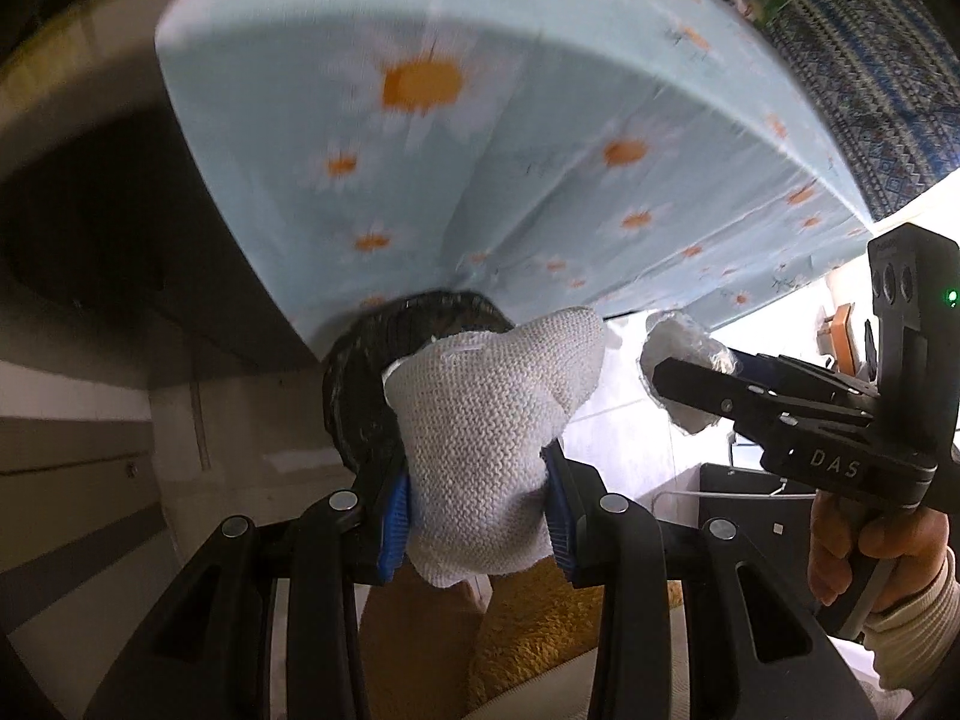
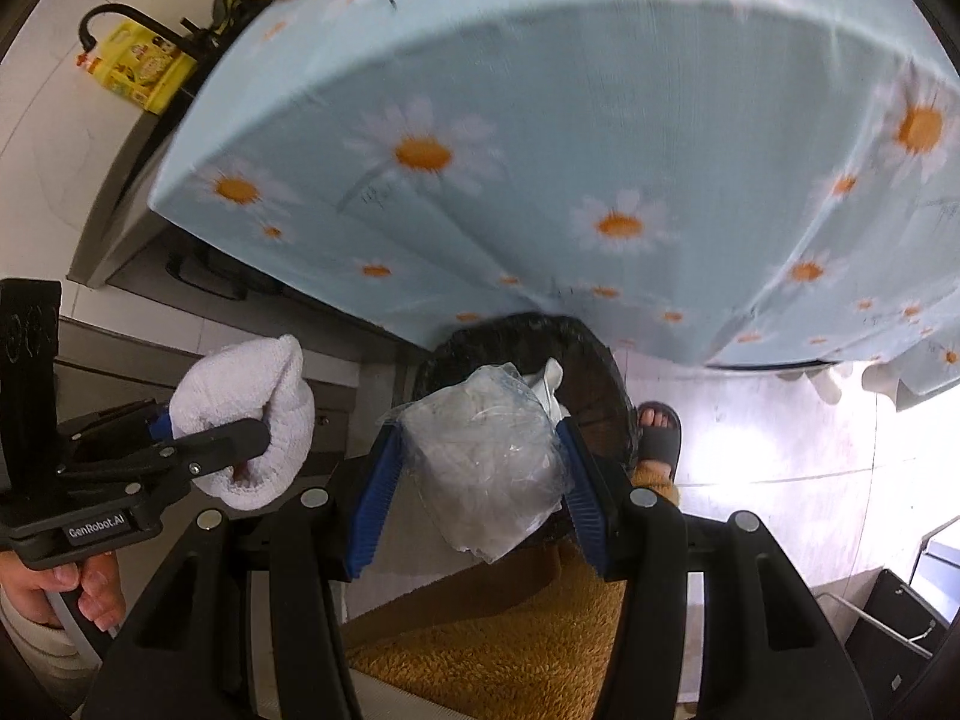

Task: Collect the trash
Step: 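Lift the cloth and plastic bag and lower both tools over the black bin, then open the left tool over the bin while the right tool opens, dropping both items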

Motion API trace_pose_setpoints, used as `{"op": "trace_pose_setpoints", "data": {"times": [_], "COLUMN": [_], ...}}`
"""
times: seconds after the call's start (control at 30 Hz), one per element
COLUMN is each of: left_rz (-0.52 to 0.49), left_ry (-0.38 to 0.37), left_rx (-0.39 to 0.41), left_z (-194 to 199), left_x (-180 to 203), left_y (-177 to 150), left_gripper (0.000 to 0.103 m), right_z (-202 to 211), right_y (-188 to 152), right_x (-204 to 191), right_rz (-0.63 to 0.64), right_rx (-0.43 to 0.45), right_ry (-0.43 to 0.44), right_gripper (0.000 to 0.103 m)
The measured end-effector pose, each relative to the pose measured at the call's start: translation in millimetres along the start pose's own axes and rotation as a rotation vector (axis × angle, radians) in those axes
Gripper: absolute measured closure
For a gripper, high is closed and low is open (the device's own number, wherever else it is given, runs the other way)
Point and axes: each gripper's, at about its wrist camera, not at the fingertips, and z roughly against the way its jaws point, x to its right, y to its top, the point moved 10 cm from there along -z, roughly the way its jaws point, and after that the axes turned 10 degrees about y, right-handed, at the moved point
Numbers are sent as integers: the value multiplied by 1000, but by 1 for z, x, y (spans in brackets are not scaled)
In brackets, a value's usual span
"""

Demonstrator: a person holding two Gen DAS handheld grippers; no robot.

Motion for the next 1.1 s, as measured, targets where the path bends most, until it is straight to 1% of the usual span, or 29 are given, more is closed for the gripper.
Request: {"op": "trace_pose_setpoints", "data": {"times": [0.13, 0.33, 0.5, 0.77, 0.8, 0.83, 0.87, 0.9, 1.0, 1.1], "left_rz": [22, 55, 72, 87, 91, 96, 100, 109, 120, 121], "left_ry": [1, -8, -10, -4, -2, -11, -12, -6, 7, 8], "left_rx": [-35, -83, -105, -139, -147, -173, -192, -197, -193, -188], "left_z": [-17, -40, -54, -66, -68, -72, -74, -76, -77, -75], "left_x": [-3, -6, -9, -8, -8, -8, -7, -7, -11, -13], "left_y": [-8, -24, -30, -31, -31, -34, -36, -36, -34, -31], "left_gripper": [67, 67, 67, 67, 65, 58, 54, 51, 48, 48], "right_z": [-15, -30, -39, -51, -52, -52, -52, -52, -49, -47], "right_y": [-7, -15, -15, -13, -12, -12, -11, -10, -7, -5], "right_x": [3, 5, 11, 20, 22, 23, 24, 23, 21, 20], "right_rz": [-11, -5, -6, -17, -25, -34, -51, -59, -64, -69], "right_rx": [-43, -78, -101, -120, -120, -120, -120, -114, -105, -101], "right_ry": [5, 6, 7, 6, 4, 4, 16, 30, 31, 34], "right_gripper": [50, 50, 50, 49, 47, 44, 42, 42, 42, 42]}}
